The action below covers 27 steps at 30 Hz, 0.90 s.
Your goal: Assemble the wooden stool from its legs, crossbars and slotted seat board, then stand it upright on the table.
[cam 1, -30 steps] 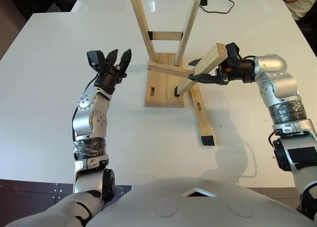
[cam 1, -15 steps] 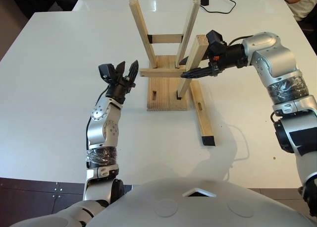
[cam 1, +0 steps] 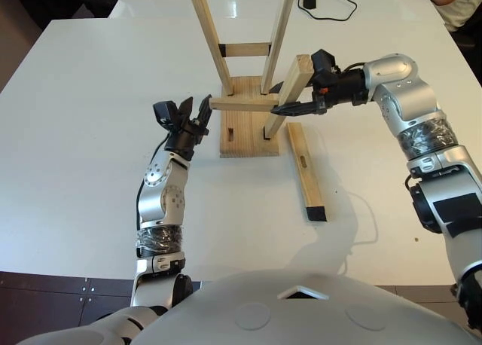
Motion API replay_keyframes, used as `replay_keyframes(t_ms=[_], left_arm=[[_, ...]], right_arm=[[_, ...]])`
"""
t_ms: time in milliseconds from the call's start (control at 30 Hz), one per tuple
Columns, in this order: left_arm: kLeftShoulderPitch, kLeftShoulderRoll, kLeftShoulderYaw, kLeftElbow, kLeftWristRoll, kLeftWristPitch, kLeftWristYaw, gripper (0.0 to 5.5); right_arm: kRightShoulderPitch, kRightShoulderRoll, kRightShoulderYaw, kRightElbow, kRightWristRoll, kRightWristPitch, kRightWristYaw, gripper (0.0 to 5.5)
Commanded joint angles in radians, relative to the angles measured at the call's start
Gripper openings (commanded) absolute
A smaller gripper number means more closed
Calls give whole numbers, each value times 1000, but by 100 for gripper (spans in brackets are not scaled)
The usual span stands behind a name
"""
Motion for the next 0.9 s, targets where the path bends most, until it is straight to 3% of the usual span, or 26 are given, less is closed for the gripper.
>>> replay_keyframes(t_ms=[33,467,567,600,733,900], left_arm=[[-3,-18,-4,45,20,-14,23,294],[-20,0,-19,82,32,-5,-13,294],[-24,14,5,89,27,-6,-1,294],[-20,18,15,92,26,-9,6,294],[-6,32,60,129,35,-35,42,294],[-1,63,112,162,43,-47,77,294]], right_arm=[[188,-23,234,167,-352,99,-130,200],[207,-46,255,229,-361,29,-155,200],[178,-47,172,234,-319,-48,-205,200],[170,-52,132,218,-288,-55,-221,237],[192,-116,19,74,-258,-25,-268,291],[379,-195,-105,-284,-231,176,-356,336]])
